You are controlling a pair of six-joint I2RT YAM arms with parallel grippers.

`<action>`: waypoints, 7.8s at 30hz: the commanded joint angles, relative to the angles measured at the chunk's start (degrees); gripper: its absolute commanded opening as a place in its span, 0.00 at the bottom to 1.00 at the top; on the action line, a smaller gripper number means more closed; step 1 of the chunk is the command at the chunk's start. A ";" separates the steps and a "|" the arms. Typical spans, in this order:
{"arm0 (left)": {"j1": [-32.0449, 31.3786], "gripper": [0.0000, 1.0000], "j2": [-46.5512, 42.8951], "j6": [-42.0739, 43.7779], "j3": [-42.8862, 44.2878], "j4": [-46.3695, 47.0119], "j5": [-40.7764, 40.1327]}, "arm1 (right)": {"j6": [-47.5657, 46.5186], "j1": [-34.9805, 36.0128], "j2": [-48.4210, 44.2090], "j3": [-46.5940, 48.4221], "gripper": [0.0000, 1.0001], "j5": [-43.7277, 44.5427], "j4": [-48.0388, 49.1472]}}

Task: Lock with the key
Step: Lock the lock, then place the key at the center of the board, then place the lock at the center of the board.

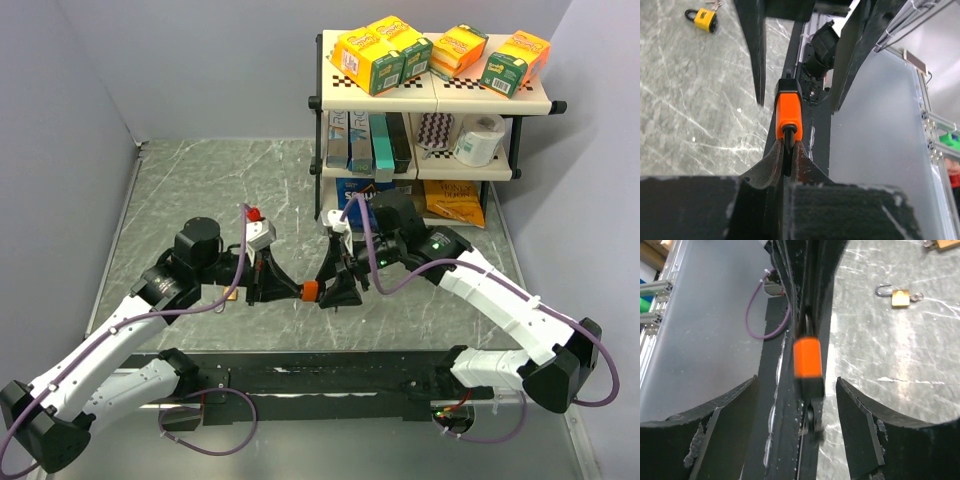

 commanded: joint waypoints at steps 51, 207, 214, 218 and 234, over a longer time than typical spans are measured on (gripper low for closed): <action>4.08 0.01 -2.25 0.51 -2.06 2.21 5.37 | -11.64 -9.67 -3.76 -4.60 0.00 -3.96 -9.25; 14.53 0.96 -9.64 -10.99 -1.62 1.25 -39.37 | 32.11 -14.15 15.04 -13.93 0.00 58.34 10.08; 20.86 0.96 -9.28 -15.39 -3.38 3.09 -36.90 | 36.33 -14.86 22.25 -9.35 0.00 62.75 9.02; 21.31 0.96 -7.97 -14.60 -2.68 0.64 -36.63 | 38.36 -15.30 24.89 -8.21 0.01 62.93 8.06; 22.01 0.96 -5.24 -12.14 -0.83 -4.11 -39.36 | 43.10 -15.21 30.09 -6.44 0.48 62.05 4.01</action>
